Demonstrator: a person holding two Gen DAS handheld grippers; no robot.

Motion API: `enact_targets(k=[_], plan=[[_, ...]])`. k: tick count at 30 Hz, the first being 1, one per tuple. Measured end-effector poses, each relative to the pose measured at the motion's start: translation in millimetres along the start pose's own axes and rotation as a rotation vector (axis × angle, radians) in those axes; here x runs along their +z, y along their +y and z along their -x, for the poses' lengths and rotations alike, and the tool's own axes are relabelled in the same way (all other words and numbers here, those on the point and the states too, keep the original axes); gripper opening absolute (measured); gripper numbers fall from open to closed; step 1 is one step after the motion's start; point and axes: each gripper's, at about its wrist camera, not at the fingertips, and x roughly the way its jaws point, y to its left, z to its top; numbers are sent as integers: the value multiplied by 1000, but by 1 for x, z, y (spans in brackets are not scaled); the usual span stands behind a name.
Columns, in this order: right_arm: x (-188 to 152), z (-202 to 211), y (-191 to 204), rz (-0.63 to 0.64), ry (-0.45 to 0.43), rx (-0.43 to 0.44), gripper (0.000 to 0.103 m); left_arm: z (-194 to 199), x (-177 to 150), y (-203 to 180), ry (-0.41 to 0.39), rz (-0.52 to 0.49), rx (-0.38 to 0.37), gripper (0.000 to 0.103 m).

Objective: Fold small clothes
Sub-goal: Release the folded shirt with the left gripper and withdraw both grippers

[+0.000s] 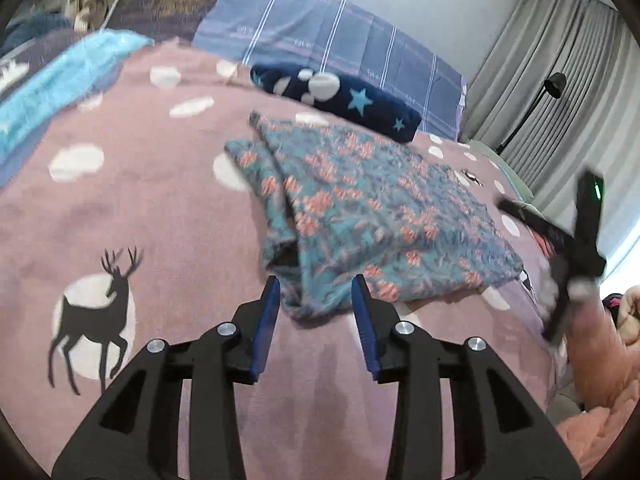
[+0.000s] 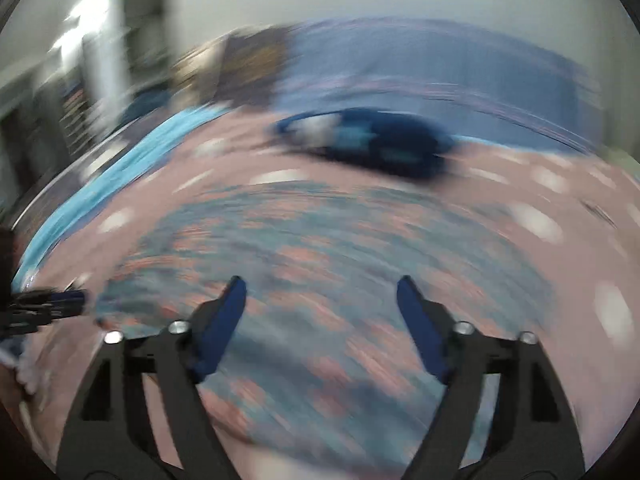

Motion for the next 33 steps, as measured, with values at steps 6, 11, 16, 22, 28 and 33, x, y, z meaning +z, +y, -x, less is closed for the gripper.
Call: enact_targets(k=[6,11,16,22,28,33], plan=[[-31,26,-77,-266,106,84,37,-15,13,-62,-59,-122,-43,58],[-44,9,-79,-223,207,22,34,-95,6,-84,165,-206,81,58],[-70,7,-83,-141,248,-12,34,-85,-4,-90,177,-250,122,58],[-73,20,-78,-99,212,-16,34,-52,-2,-69,111,-113,32,58],[-56,48,-4,189,117,93,38,5,19,-15,-112,48,177,63],[-54,35,91,437,120,228,42,3,27,30,-97,173,142,63]])
